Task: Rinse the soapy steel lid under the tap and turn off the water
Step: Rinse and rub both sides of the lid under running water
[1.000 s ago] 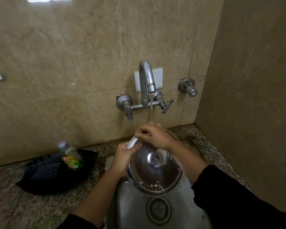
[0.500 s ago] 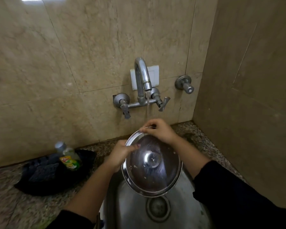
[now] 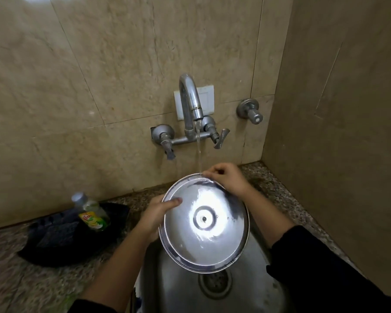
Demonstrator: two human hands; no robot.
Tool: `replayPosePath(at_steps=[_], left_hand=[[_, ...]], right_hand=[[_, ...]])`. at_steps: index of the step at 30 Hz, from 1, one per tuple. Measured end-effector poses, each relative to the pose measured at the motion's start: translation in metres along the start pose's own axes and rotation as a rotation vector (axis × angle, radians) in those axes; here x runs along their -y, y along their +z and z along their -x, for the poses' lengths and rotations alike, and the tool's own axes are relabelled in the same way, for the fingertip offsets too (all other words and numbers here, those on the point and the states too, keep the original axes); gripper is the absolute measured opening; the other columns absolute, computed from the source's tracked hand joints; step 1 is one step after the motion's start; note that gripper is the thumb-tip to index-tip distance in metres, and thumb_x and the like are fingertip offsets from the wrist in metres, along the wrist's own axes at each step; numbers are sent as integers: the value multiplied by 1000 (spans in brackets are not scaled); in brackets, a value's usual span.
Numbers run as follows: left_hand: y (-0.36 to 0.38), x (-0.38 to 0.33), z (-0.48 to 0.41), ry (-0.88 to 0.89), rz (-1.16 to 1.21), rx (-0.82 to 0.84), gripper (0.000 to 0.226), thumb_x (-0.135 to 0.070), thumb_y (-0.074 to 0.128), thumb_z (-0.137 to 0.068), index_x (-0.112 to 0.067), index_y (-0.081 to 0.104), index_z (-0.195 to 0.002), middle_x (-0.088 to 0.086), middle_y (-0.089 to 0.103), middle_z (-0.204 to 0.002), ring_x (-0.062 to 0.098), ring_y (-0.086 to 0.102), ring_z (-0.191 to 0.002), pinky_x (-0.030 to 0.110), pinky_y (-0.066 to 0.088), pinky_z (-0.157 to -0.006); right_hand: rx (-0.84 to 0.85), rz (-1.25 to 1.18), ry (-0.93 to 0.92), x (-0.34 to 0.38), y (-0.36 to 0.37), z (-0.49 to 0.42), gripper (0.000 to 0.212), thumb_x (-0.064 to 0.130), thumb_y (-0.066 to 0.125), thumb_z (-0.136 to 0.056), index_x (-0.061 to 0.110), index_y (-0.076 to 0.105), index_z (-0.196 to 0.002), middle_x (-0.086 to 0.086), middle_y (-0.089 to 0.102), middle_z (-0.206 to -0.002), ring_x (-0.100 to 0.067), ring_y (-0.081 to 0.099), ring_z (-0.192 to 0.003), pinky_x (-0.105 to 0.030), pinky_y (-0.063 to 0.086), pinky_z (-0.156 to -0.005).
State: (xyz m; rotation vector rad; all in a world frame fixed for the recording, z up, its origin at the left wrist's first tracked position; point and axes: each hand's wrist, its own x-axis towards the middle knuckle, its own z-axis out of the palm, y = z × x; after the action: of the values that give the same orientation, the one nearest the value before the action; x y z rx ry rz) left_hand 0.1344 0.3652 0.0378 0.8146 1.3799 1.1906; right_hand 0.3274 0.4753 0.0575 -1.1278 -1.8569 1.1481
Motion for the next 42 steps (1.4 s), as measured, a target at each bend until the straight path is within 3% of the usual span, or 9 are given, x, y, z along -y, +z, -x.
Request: replayPosePath(at_steps=[4, 10, 15, 20, 23, 28, 31, 35, 42], left_hand=[[-2, -2, -1, -103, -30, 94, 29, -4, 68, -78, -7, 67, -107, 22, 71, -106, 38, 68, -91, 48, 52, -87], [7, -1, 0, -45, -25, 153, 36, -2, 64, -81, -6, 64, -117, 22, 69, -112, 41, 64, -104, 50, 50, -93], [-4, 15, 7, -21, 110, -75, 30, -9, 60, -88, -4, 63, -117, 21, 69, -108, 37, 66, -95, 45, 55, -84], [12, 22, 6, 35, 147, -132, 37, -39, 47, -96, -10, 67, -109, 9, 76, -95, 17, 72, -78, 27, 56, -61], [30, 20, 5, 21, 169, -101, 39, -40, 44, -97, -12, 69, -104, 6, 77, -91, 16, 73, -81, 28, 55, -67], [27, 15, 0, 38, 276, -167, 43, -41, 43, -97, -7, 65, -113, 11, 74, -103, 21, 71, -94, 32, 55, -80], [16, 16, -2, 58, 224, -235, 45, -41, 48, -95, -2, 66, -109, 19, 71, -103, 32, 68, -92, 42, 54, -86], [27, 23, 2, 39, 209, -224, 36, -36, 48, -96, -6, 69, -98, 4, 77, -79, 16, 73, -70, 29, 57, -63], [37, 19, -1, 62, 225, -223, 39, -38, 44, -98, -10, 71, -97, 10, 76, -94, 20, 72, -83, 32, 54, -77]], right_hand=[[44, 51, 0, -1, 7, 0, 16, 32, 69, -86, 17, 75, -84, -11, 74, -84, -16, 65, -76, -46, 53, -78], [105, 163, -107, 22, 19, 0, 20, 38, 73, -81, 18, 74, -82, 4, 72, -75, -6, 63, -65, -30, 48, -65], [-278, 50, 66, -34, 6, 17, 18, 24, 63, -91, 11, 71, -84, -6, 70, -77, -16, 60, -70, -34, 46, -66], [-460, 688, -61, -31, 33, 22, 30, 20, 43, -98, 11, 61, -120, -10, 63, -121, -28, 55, -112, -39, 41, -93], [-243, 767, -274, -6, 63, 21, 53, 31, 35, -99, 15, 28, -149, -5, 30, -156, -22, 22, -146, -47, 17, -119], [116, 840, -507, -29, 80, 68, 59, 39, 26, -100, 19, 12, -154, 2, 9, -163, -12, 1, -149, -35, 5, -121], [23, 928, -339, -68, 46, 75, 64, 49, 22, -98, 23, 5, -154, 5, -1, -162, -11, -7, -149, -43, 7, -120], [-194, 990, -86, -60, 27, 43, 74, 60, 16, -97, 17, -5, -153, 0, -13, -159, -17, -8, -149, -42, -2, -121], [131, 823, -453, -35, 86, 71, 63, 47, 23, -101, 16, 7, -154, 0, 2, -163, -11, -6, -149, -36, 4, -121]])
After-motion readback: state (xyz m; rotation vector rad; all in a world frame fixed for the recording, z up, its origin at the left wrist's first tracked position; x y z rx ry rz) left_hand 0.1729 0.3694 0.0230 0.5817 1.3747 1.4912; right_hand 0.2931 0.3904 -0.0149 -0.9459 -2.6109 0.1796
